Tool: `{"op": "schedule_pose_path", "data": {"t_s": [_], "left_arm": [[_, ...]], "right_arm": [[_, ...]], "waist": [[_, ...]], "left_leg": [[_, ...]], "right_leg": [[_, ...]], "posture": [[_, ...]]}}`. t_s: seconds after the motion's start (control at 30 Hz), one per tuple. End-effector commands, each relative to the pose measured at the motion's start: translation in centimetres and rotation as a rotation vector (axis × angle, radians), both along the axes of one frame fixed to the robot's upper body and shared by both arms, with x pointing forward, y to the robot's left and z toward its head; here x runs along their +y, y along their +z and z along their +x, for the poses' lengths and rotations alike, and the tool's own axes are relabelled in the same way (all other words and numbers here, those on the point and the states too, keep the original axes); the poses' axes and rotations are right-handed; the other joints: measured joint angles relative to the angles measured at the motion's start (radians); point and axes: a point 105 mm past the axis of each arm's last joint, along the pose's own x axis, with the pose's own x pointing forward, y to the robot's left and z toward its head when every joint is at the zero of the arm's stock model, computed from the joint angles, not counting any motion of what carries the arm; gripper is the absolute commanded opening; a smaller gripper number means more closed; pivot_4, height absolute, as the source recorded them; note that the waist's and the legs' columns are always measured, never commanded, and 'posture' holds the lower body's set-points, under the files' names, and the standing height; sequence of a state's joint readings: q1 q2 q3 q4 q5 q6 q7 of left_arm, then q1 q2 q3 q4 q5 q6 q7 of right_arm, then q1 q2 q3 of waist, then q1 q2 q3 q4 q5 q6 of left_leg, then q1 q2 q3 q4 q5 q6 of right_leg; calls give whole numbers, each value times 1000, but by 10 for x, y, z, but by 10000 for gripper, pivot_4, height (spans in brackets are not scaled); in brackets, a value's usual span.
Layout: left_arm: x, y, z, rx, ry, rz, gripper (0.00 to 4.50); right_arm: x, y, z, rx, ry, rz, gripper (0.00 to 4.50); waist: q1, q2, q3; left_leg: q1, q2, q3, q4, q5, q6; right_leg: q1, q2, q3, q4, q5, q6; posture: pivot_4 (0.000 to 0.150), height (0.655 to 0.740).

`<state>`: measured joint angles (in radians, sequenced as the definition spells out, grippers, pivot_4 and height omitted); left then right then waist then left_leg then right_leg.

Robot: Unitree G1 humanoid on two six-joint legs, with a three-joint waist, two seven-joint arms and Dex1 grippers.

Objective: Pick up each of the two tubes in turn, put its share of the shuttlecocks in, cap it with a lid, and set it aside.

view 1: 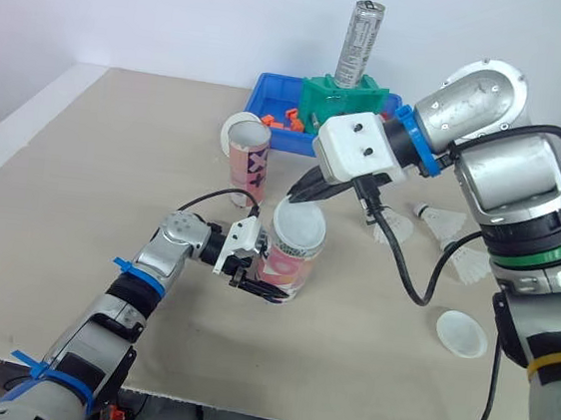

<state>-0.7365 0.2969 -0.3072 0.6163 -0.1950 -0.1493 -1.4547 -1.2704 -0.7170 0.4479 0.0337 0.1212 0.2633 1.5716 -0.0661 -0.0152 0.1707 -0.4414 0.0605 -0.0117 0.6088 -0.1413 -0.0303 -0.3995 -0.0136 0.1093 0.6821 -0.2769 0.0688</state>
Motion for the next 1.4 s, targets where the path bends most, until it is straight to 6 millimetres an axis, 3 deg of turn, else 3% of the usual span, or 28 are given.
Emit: {"op": "schedule_pose_path", "data": {"t_s": [0.03,0.23,0.43,0.6,0.73,0.83,0.93,1.03,1.13,1.23,1.33,1.4], "left_arm": [[15,-47,-10,106,12,189,29025],[19,-48,-10,110,17,192,29025],[19,-48,-10,110,23,192,29025],[19,-47,-9,109,26,189,29025],[20,-47,-9,109,30,188,29025],[21,-46,-8,109,33,188,29025],[22,-46,-7,109,36,187,29025],[22,-46,-7,109,36,186,29025],[22,-46,-7,109,36,186,29025],[22,-46,-7,107,36,186,29025],[22,-45,-6,104,36,186,29025],[21,-45,-6,102,35,185,29025]], "right_arm": [[0,-1,-8,6,40,-38,568],[-7,-18,-5,1,25,-101,568],[-9,-22,-8,-38,50,-135,568],[1,-34,-15,-101,144,-121,568],[5,-48,-6,-112,84,-123,10479],[8,-42,-1,-96,48,-81,24075],[11,-25,4,-87,13,-11,24075],[13,9,9,-56,-35,120,24075],[7,28,-1,38,-15,186,24075],[-1,23,-7,78,-2,166,16340],[-5,3,-15,106,31,94,2135],[-5,-9,-19,121,52,63,910]], "waist": [[0,0,0],[1,0,-1],[2,0,-1],[4,-2,-6],[3,-5,-14],[3,-5,-19],[1,-5,-20],[-1,-5,-20],[-1,-5,-20],[-1,-6,-20],[-1,-6,-20],[-2,-6,-20]], "left_leg": [[0,0,0,0,0,0],[0,0,0,0,0,0],[0,0,0,0,0,0],[1,0,0,-1,0,0],[4,0,0,-4,0,0],[5,2,0,-6,0,0],[6,3,0,-7,0,0],[7,3,0,-6,0,0],[6,3,0,-6,0,0],[5,3,-1,-7,0,0],[6,3,-1,-8,0,0],[6,3,-2,-8,0,0]], "right_leg": [[0,0,0,0,0,0],[0,0,0,0,0,0],[0,0,0,0,0,0],[1,0,0,0,-1,0],[2,0,0,0,-2,-2],[2,2,0,0,-3,-3],[2,4,0,0,-3,-6],[1,4,0,0,-2,-11],[1,4,1,0,-2,-11],[0,4,1,0,-3,-9],[0,5,1,0,-3,-9],[0,5,1,0,-4,-11]], "posture": [[1500,7400],[1500,7400],[1500,7400],[1500,7400],[1500,7400],[1500,7400],[1500,7400],[1500,7400],[1500,7400],[1500,7400],[1500,7400],[1500,7400]]}}
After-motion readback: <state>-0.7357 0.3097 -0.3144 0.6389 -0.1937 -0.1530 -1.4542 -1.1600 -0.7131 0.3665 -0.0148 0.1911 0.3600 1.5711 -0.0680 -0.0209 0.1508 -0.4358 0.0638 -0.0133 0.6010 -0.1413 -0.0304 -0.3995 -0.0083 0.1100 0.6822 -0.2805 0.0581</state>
